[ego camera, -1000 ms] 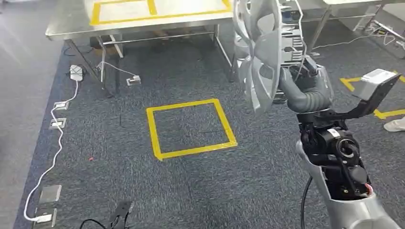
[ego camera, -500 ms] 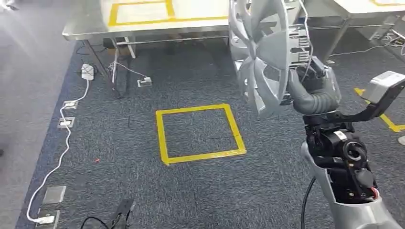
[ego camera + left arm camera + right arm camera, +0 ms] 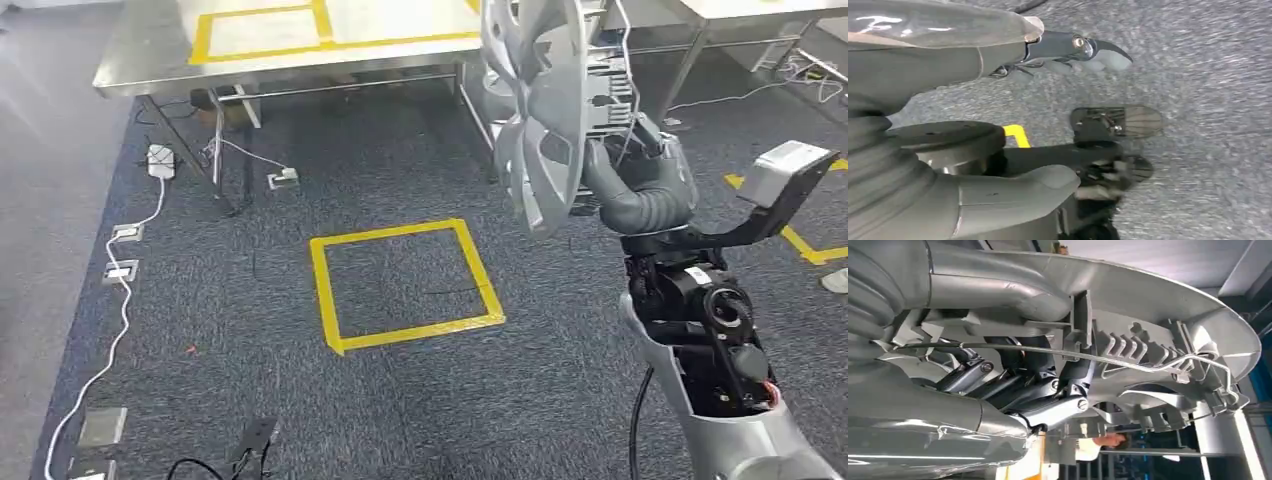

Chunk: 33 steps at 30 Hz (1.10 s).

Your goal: Take the parts from the cabinet and place them on the table.

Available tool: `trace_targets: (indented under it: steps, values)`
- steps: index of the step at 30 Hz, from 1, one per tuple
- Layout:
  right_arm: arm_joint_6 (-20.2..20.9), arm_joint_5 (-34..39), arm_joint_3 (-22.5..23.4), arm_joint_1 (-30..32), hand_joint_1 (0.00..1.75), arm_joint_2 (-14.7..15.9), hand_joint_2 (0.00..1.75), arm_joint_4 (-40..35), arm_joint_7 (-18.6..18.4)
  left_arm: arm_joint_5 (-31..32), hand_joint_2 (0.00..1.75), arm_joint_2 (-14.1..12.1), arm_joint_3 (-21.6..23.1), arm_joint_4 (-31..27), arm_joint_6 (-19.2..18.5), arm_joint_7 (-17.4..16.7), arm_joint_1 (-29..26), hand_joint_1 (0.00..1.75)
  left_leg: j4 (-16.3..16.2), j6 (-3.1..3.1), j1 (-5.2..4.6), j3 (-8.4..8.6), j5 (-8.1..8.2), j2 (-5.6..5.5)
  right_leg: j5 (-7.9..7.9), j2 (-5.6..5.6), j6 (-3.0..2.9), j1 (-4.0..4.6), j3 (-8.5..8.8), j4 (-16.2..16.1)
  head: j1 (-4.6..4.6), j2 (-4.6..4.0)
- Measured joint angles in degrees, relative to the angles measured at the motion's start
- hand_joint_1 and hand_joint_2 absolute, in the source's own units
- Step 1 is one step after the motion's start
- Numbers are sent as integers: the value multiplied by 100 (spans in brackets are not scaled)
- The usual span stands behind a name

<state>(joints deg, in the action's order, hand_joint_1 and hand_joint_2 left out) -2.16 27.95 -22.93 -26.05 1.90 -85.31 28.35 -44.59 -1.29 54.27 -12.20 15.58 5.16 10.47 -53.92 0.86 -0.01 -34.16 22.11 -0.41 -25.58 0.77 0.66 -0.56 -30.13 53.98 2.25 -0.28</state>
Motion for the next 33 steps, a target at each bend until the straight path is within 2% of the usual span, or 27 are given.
trace_targets:
  steps: [3, 5, 6, 8, 9, 10, 11, 12, 14, 16, 17, 19, 20, 21, 22, 24, 25, 26, 27, 29, 30, 31, 33]
  values:
    - [0, 0, 0, 1, 175, 0, 175, 0, 2, 0, 175, 0, 0, 0, 0, 0, -5, 0, -14, -90, -24, -12, 49, -9, -44, 4, 88, -28, 17, -24, -39, 0]
    - [0, 0, 4, 7, 175, 0, 175, -2, 0, 0, 175, 2, 0, 0, 0, 0, -4, 0, 62, -158, 17, 71, 40, -11, -119, -14, 152, -58, 2, 70, -42, 0]
    - [2, 0, 2, -3, 175, 0, 175, 0, -2, 0, 175, 0, 0, 0, 0, 0, 3, 0, 63, -202, 21, 98, 67, -10, -276, -33, 174, -47, -132, 371, -72, 0]
    - [2, 0, 4, 7, 175, 0, 175, 0, 2, 0, 175, 2, 0, 0, 0, 0, 6, 0, 60, -243, 14, 138, 112, -7, -739, -34, 209, -49, -702, 1446, -120, 0]
    - [2, 0, 2, 18, 175, 0, 175, 0, 2, 0, 175, 2, 0, 0, -7, 0, 1, 0, 58, -248, 12, 166, 141, -7, -852, -34, 221, -49, -968, 1900, -127, 0]
    - [2, 0, 2, 25, 175, 0, 175, 2, 2, 0, 175, 2, 0, 0, -7, 0, -6, 0, 55, -246, 12, 205, 170, -10, -810, -34, 220, -49, -1102, 2062, -138, 0]
    - [2, 0, 4, 30, 175, 0, 175, 2, 0, 0, 175, 7, 0, 0, -9, 0, -14, 0, 55, -244, 12, 260, 210, -17, -615, -35, 215, -50, -1089, 1927, -151, 0]
    - [0, 0, 4, 29, 175, 0, 175, 2, -2, 0, 175, 9, 0, 0, -9, 0, -16, 0, 54, -234, 13, 330, 257, -31, -301, -37, 201, -50, -947, 1529, -168, 0]
    - [0, 0, 4, 20, 175, 0, 175, 2, -2, 0, 175, 15, 0, 0, -9, 0, -10, 0, 45, -191, 12, 479, 366, -47, 411, -39, 147, -45, -491, 358, -184, 0]
    - [0, 0, 4, -3, 175, 0, 175, 9, 0, 0, 175, 20, 0, 0, -9, 0, 2, 0, 15, -132, -19, 458, 420, -52, 301, -40, 97, 12, -357, 74, -186, 0]
    - [0, 0, 0, -3, 175, 0, 175, 7, 2, 0, 175, 17, 0, 0, -9, 0, 9, 0, 21, -105, -17, 422, 417, -46, 275, -42, 65, -7, -377, 87, -204, 0]
    - [0, 0, 9, 8, 175, 2, 175, 7, 0, 0, 175, 17, 0, 0, -9, 0, 0, 0, 31, -60, -21, 430, 444, -28, 251, -19, 19, -2, -389, 69, -179, 0]
    - [-7, 0, 7, 6, 175, 0, 175, 2, -4, 0, 175, 4, 0, 0, -9, 0, 1, 0, -21, -16, -7, 415, 507, -19, 243, -20, -5, -54, -313, 30, -181, 0]
    - [-4, 0, 4, -3, 175, 0, 175, 2, 0, 0, 175, 7, 0, 0, -9, 0, 5, 0, -243, 30, -14, 324, 586, -11, 223, -17, -34, -53, -277, 15, -162, 0]
    - [-7, 0, 7, -13, 175, 0, 175, 2, -7, 0, 175, 13, 0, 0, -9, 0, 18, 0, -668, 61, -3, 87, 769, -9, 202, -34, -60, -56, -259, 15, -129, 0]
    - [-7, 0, 4, -5, 175, 0, 175, 4, -4, 0, 175, 15, 0, 0, -9, 0, 22, 0, -1733, 105, 34, -564, 1134, -5, 150, -35, -80, -53, -226, 16, -94, 0]
    - [-7, 0, 4, 4, 175, 0, 175, 7, -4, 0, 175, 15, 0, 0, -9, 0, 8, 0, -2036, 107, 40, -798, 1138, -4, 118, -30, -79, -53, -194, 17, -81, 0]
    - [-7, 0, 4, 18, 175, 0, 175, 11, -4, 0, 175, 15, 0, 0, -9, 0, -10, 0, -2002, 101, 40, -867, 972, -3, 80, -21, -73, -56, -141, 17, -59, 0]
    - [-7, 0, 4, 32, 175, 0, 175, 20, -4, 0, 175, 15, 0, 0, -9, 0, -18, 0, -1696, 90, 41, -790, 680, -3, 36, -11, -63, -58, -76, 17, -46, 0]
    - [-7, 0, 4, 47, 175, 0, 175, 20, -7, 0, 175, 4, 0, 0, -9, 0, -12, 0, -559, 45, 40, -356, -56, 1, -69, -2, -28, -60, 77, 17, -4, 0]
    - [-7, 0, 4, 42, 175, 0, 175, 22, -7, 0, 175, 4, 0, 0, -9, 0, -12, 0, -152, 4, 31, -205, -186, 10, -113, -4, 2, -51, 91, 13, 11, 0]
    - [-4, 0, 4, 13, 175, 0, 175, 17, -2, 0, 175, 4, 0, 0, -9, 0, 4, 0, -53, -21, -4, -141, -84, 1, -136, 15, 34, -8, 81, 29, 18, 0]
    - [-4, 0, 2, 5, 175, 0, 175, 17, 0, 0, 175, 7, 0, 0, -11, 0, 9, 0, -72, -80, -5, -152, -22, -7, -170, 11, 86, -14, 91, 5, -39, 0]
